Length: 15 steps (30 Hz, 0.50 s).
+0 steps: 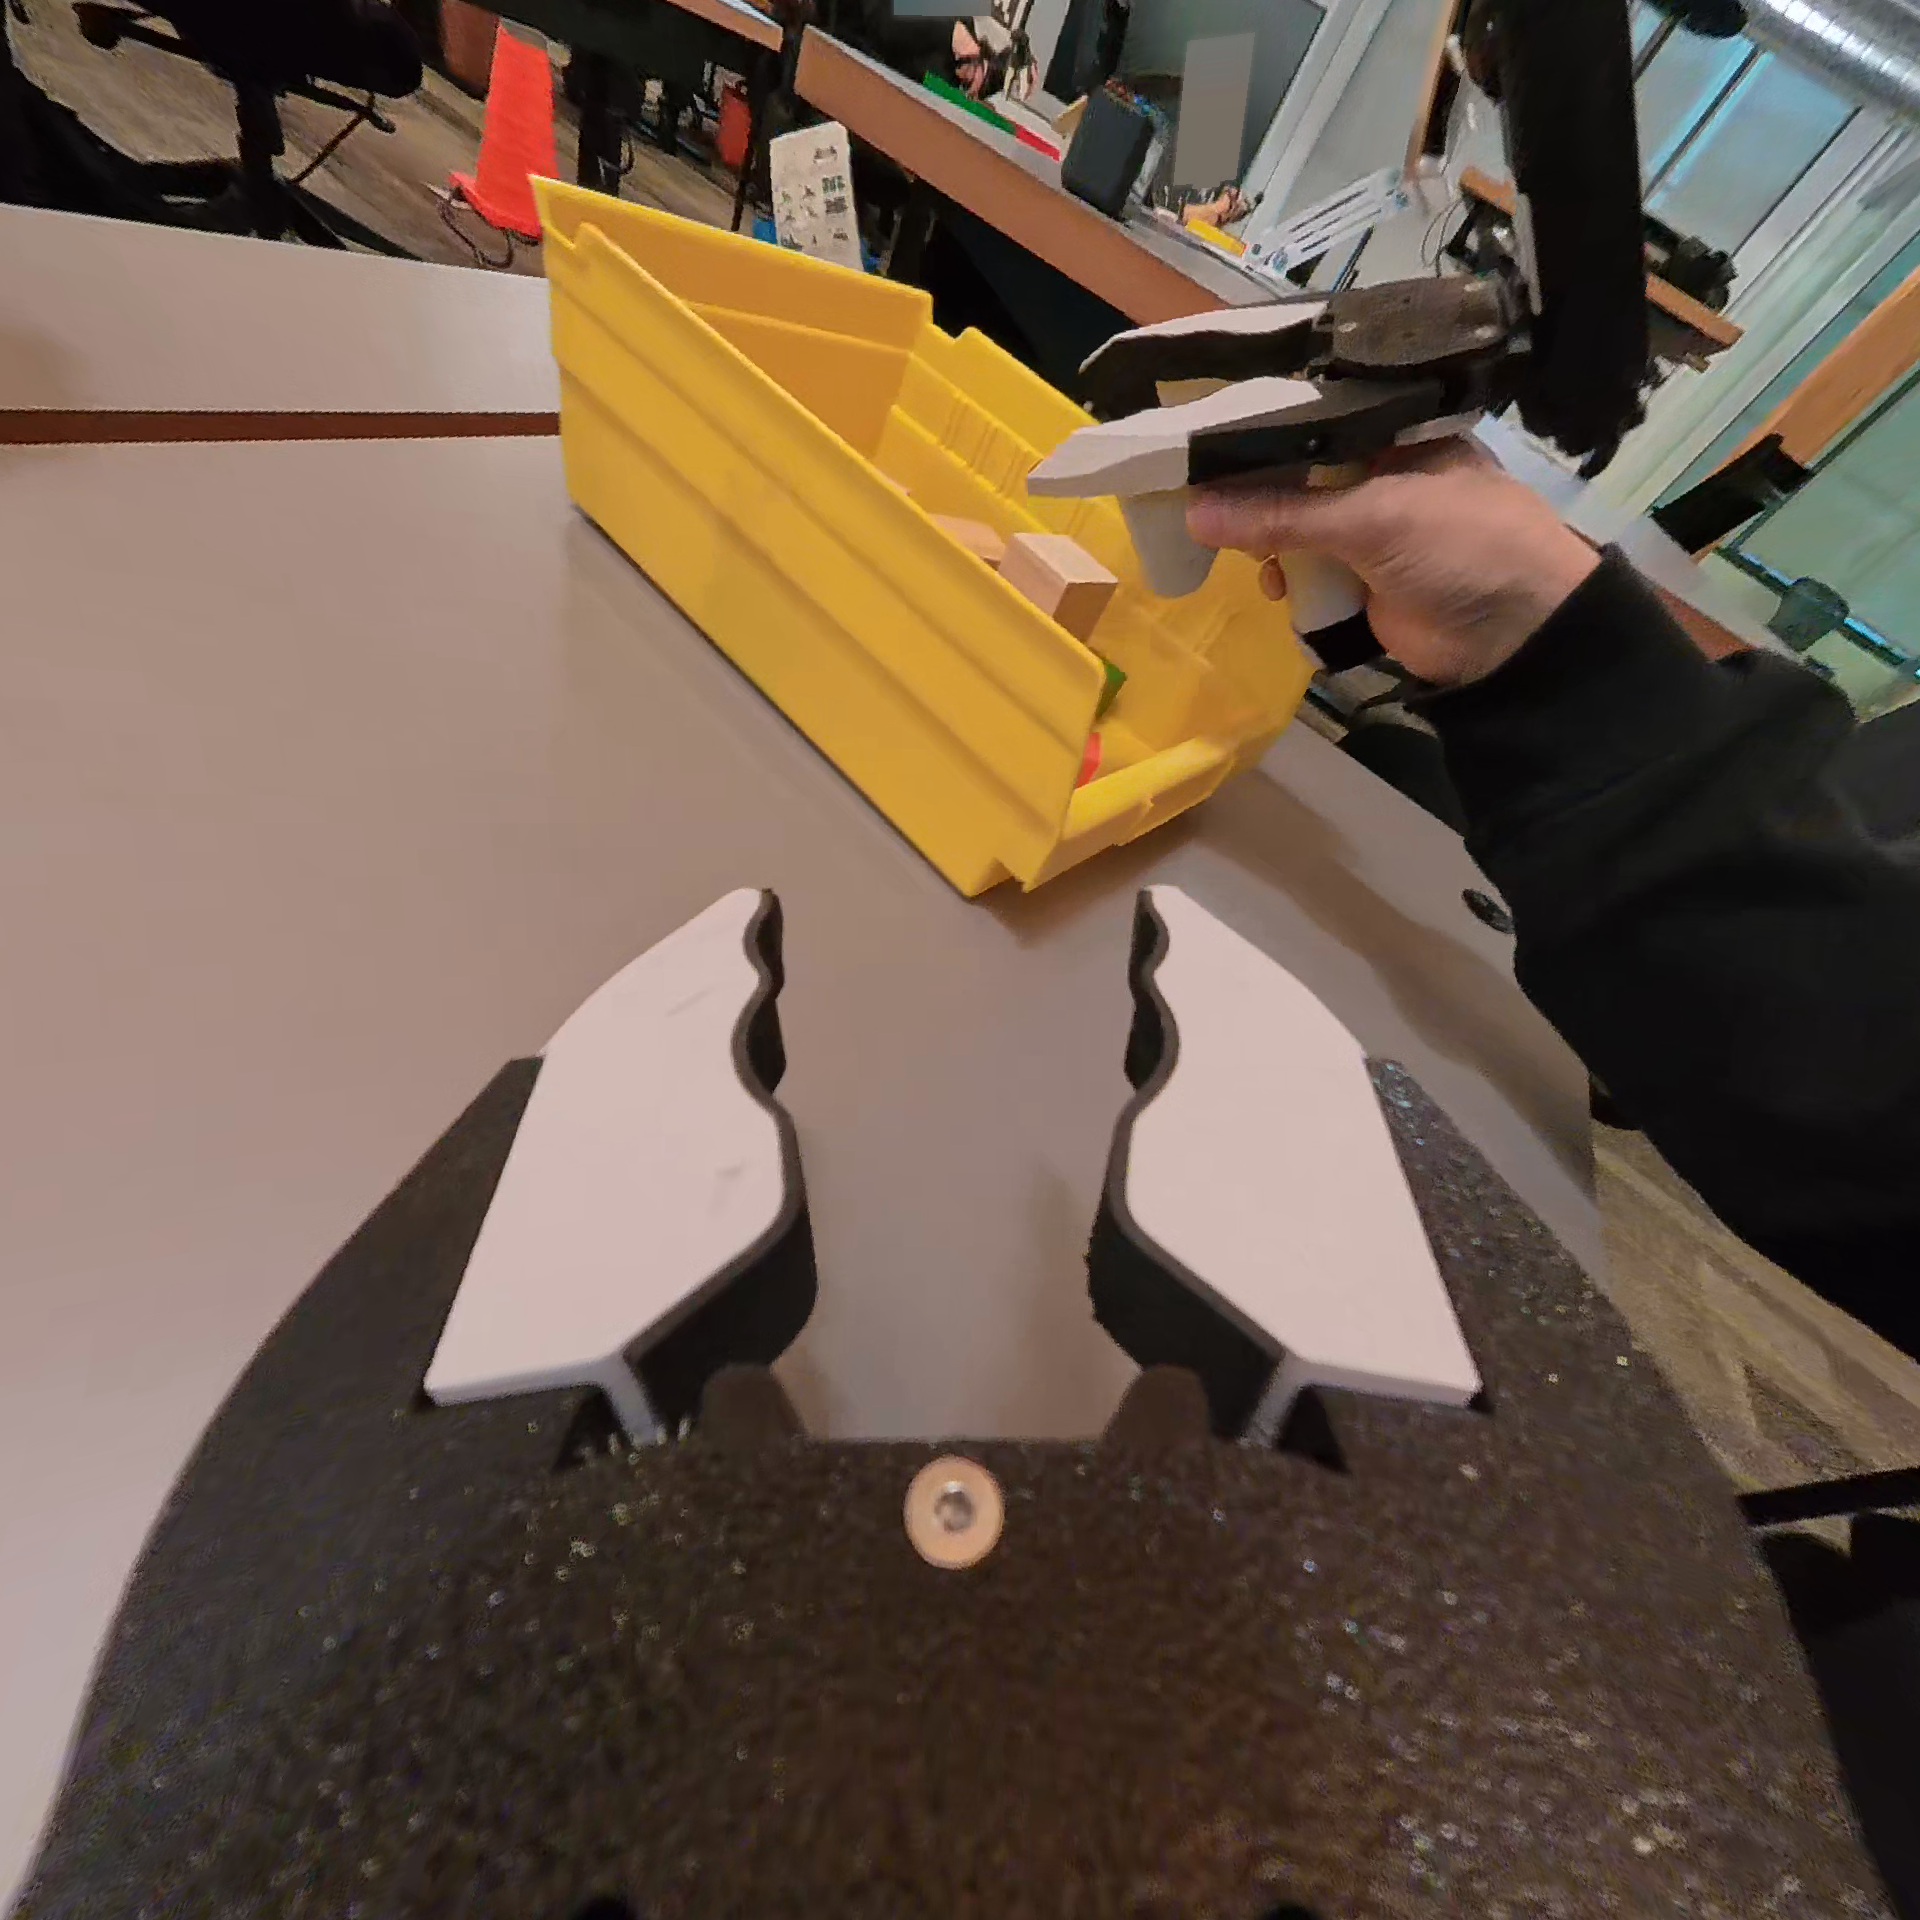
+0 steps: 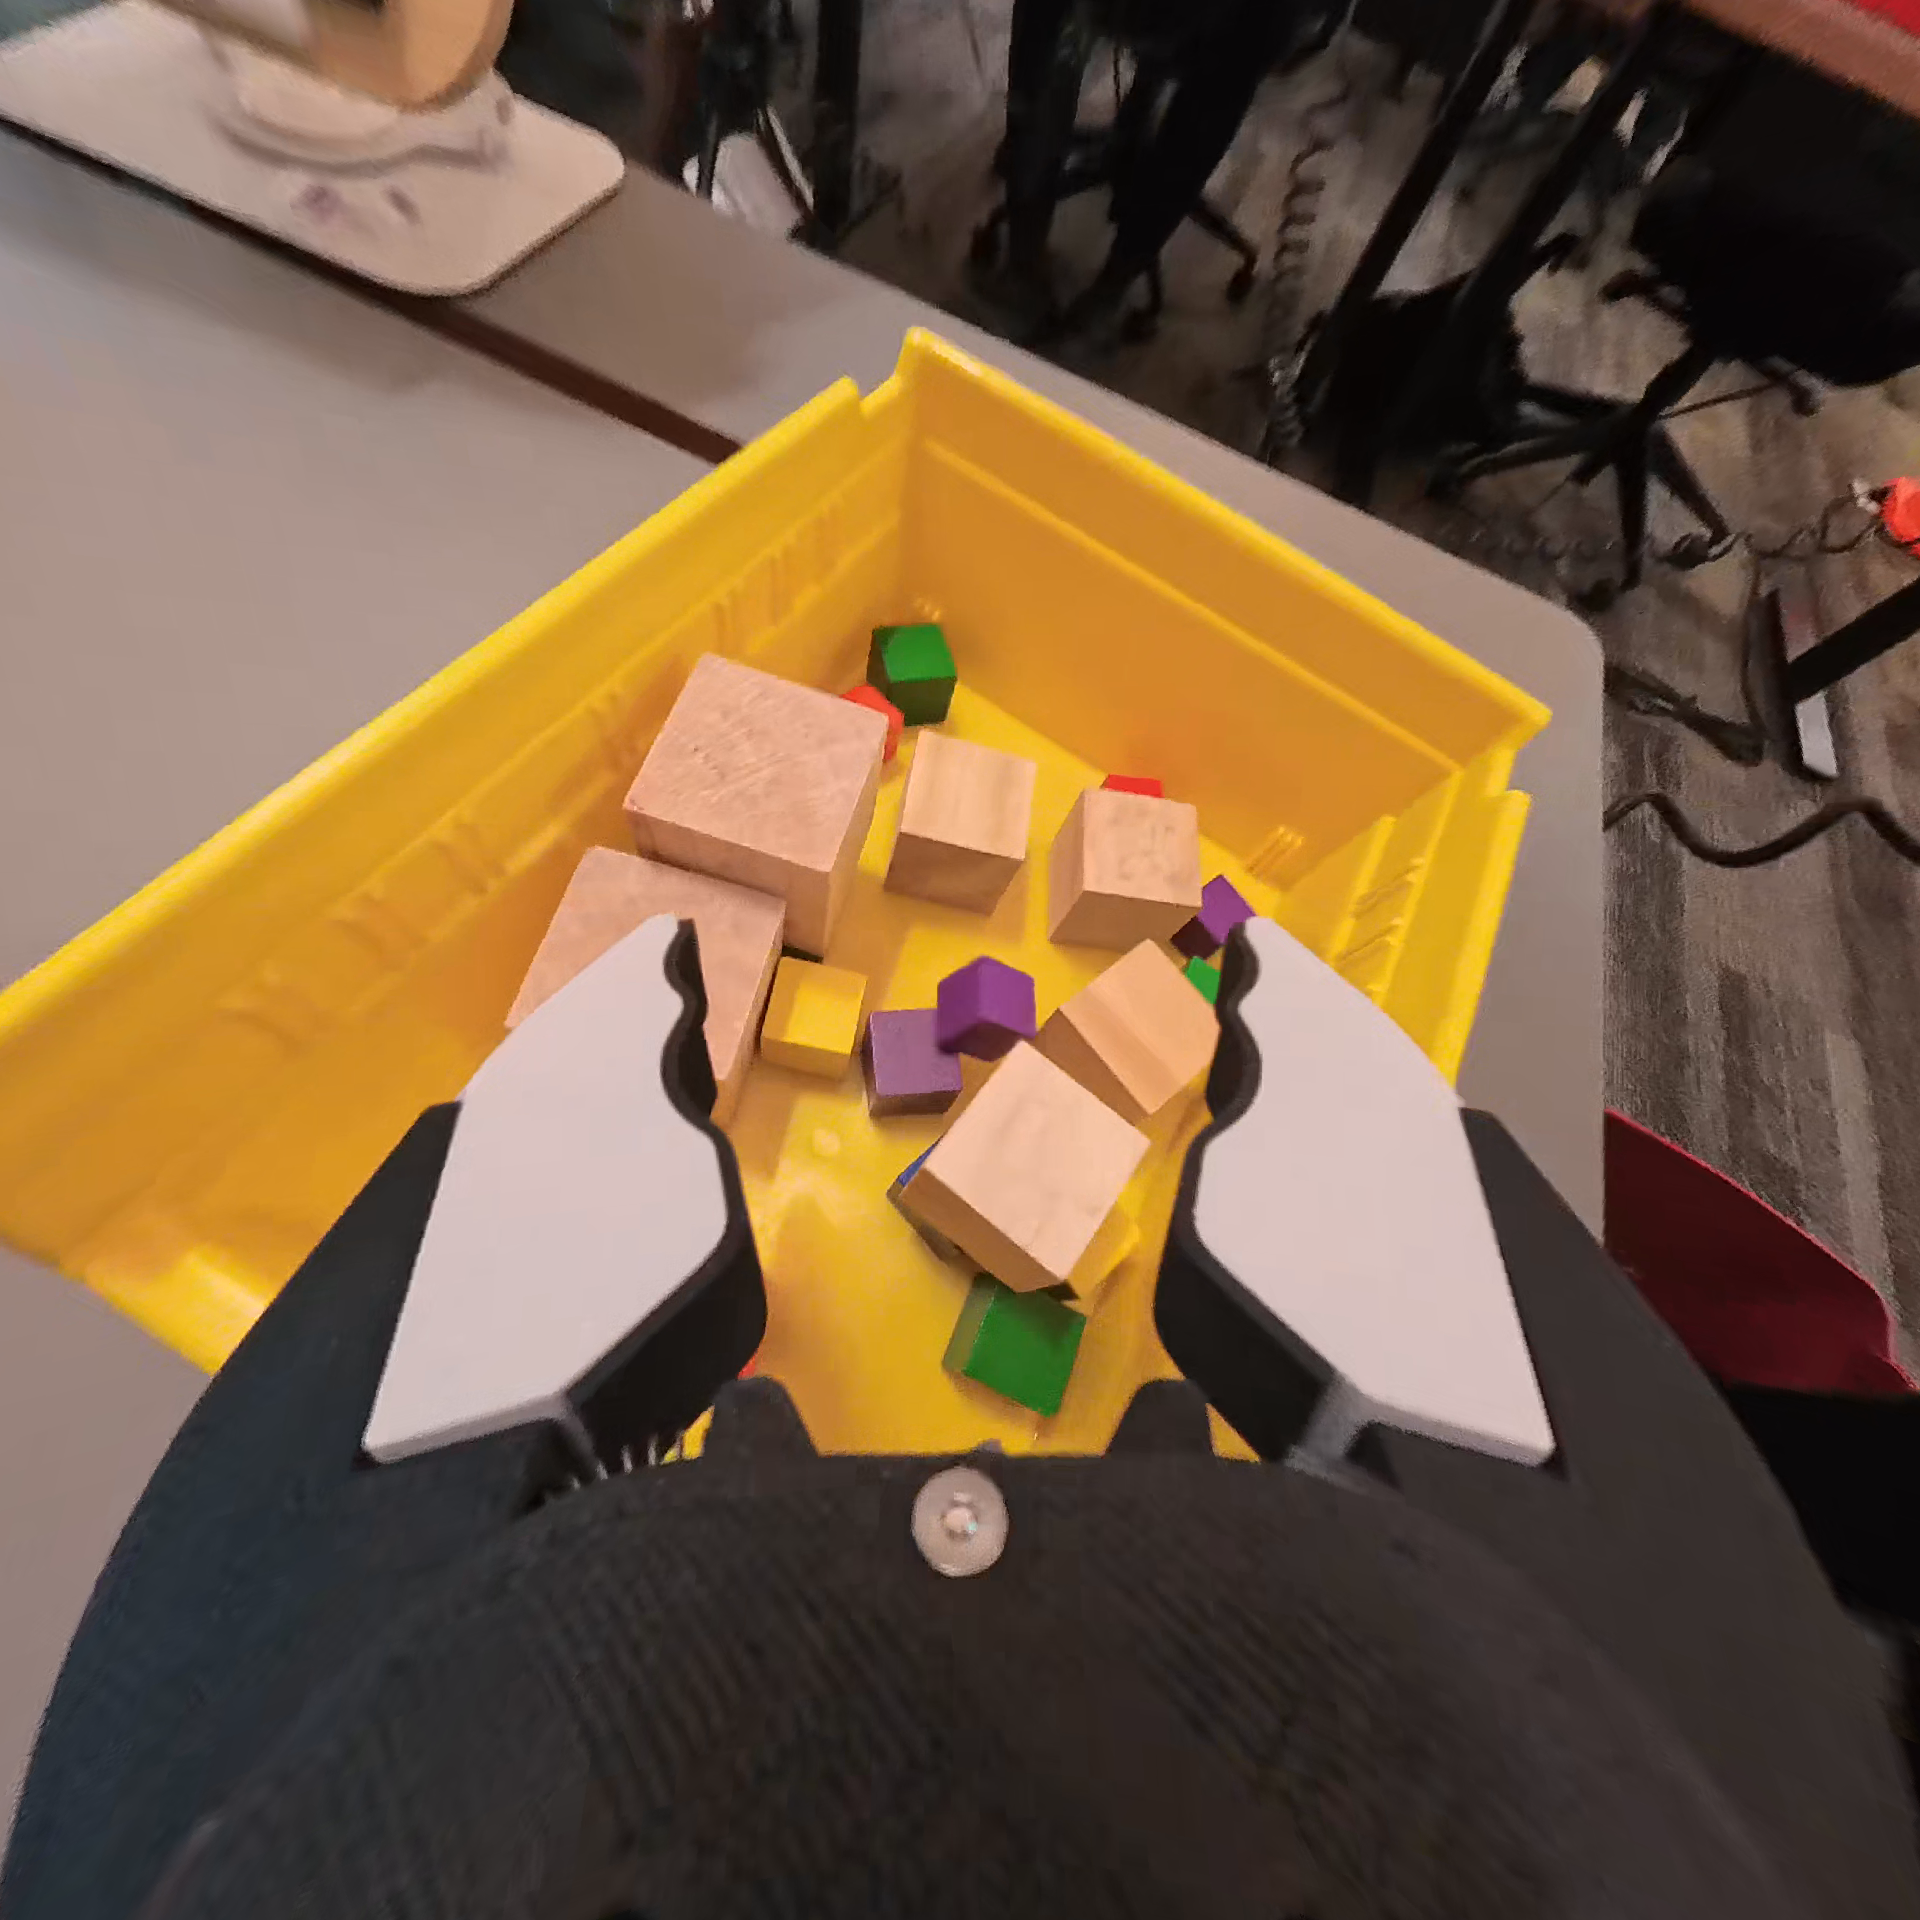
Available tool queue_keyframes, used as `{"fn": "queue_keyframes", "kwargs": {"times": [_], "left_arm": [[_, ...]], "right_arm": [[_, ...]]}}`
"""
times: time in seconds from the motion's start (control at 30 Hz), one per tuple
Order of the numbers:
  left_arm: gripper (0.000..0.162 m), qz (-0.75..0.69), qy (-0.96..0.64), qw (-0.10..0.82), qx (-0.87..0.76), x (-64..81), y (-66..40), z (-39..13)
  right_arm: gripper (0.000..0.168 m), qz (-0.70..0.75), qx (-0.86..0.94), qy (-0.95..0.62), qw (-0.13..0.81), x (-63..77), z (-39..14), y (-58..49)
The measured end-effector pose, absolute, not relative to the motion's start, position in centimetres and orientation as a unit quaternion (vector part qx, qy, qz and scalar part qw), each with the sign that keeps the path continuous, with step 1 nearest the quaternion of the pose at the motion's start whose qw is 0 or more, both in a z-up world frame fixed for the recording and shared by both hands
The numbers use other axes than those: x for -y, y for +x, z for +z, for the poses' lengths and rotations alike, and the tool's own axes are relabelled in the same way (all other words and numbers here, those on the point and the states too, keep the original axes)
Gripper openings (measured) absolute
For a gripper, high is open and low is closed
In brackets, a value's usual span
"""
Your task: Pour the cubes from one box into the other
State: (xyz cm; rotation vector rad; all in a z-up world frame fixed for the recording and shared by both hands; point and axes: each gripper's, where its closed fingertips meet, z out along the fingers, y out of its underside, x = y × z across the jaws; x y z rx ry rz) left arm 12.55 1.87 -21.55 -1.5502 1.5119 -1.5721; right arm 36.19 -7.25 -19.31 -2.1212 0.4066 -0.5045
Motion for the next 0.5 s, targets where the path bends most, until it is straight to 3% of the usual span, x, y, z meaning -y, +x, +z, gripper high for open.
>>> {"fn": "queue_keyframes", "kwargs": {"times": [0.1,0.5], "left_arm": [[0.062,-0.587,-0.558,0.232,-0.539,0.7,13.5,-21.2],[0.063,-0.579,-0.522,0.216,-0.588,15.1,15.8,-21.3]], "right_arm": [[0.104,-0.22,-0.183,-0.844,0.454,9.1,-19.0,36.5],[0.098,-0.203,-0.21,-0.726,0.622,30.6,-10.9,26.3]]}}
